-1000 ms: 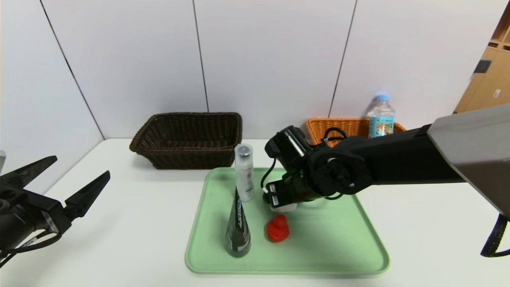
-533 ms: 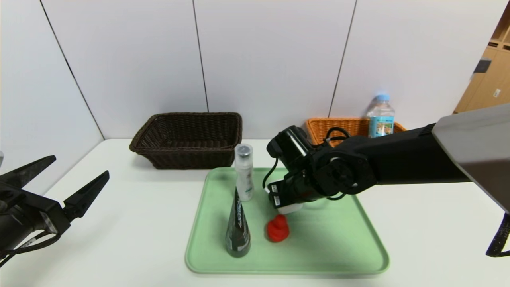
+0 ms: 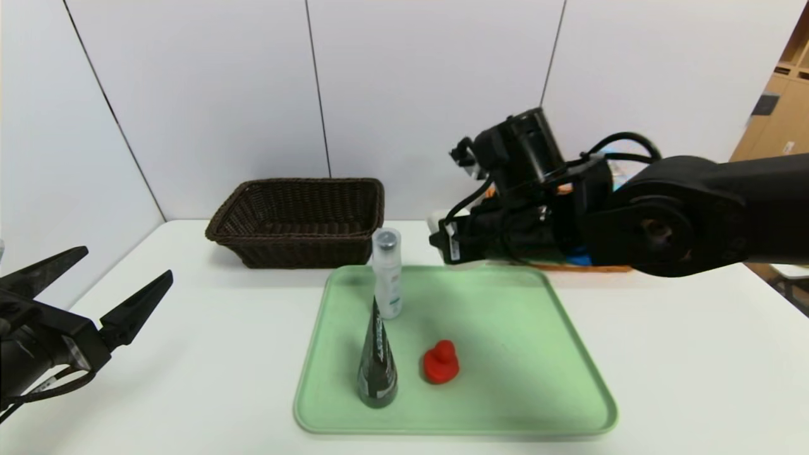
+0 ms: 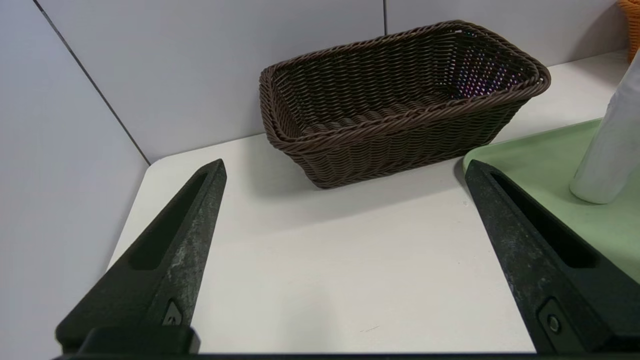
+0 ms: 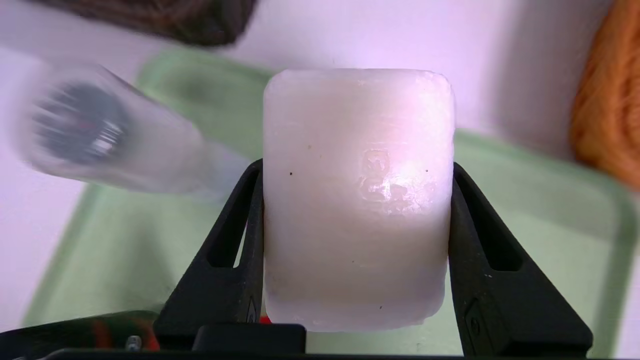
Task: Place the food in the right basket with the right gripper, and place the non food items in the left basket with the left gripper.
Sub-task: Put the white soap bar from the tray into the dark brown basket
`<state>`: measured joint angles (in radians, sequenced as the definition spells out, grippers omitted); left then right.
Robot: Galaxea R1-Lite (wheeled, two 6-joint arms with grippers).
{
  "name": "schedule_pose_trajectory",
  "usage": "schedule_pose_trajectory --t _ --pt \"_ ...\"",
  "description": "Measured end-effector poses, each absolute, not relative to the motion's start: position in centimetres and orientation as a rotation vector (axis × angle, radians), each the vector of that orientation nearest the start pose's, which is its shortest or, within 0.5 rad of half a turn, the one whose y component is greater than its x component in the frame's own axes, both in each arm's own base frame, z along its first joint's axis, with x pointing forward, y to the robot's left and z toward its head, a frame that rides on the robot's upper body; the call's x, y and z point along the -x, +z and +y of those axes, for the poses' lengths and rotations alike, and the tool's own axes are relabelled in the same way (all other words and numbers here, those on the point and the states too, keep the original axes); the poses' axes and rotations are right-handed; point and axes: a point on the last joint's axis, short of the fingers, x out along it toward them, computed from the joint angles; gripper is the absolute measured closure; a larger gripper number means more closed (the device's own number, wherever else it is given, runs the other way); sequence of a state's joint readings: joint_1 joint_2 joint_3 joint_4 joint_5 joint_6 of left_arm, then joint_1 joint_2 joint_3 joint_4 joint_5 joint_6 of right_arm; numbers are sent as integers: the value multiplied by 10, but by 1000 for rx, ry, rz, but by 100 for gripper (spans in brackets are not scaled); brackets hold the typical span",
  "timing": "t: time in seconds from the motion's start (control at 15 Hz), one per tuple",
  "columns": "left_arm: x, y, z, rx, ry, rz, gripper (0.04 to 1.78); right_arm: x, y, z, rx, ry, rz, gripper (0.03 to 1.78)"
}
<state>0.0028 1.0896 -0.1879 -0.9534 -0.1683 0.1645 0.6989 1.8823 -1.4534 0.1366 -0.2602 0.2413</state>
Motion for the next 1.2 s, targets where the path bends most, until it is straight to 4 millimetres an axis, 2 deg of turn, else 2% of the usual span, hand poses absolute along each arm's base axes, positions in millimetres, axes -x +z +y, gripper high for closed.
schedule_pose_trajectory --t 0.2,0.33,0.53,0.73,0.93,1.07,1.2 --pt "-130 180 -3 -167 -159 -64 13 -285 259 217 -6 371 388 82" --pt "-130 179 -3 -170 -161 -60 13 -291 269 222 -21 398 260 82" --pt "-129 179 -4 -171 -164 -60 13 -315 275 250 -26 453 13 82" --pt "-129 179 -3 -172 -163 -61 13 -332 281 291 -77 516 -182 83" --pt "-128 179 -4 -172 -163 -62 13 -344 268 332 -75 575 -248 83" --pt "-127 179 -4 -172 -163 -64 13 -346 237 361 -8 661 -226 83" --pt "-126 180 -4 -171 -163 -72 13 -350 210 376 19 697 -190 83"
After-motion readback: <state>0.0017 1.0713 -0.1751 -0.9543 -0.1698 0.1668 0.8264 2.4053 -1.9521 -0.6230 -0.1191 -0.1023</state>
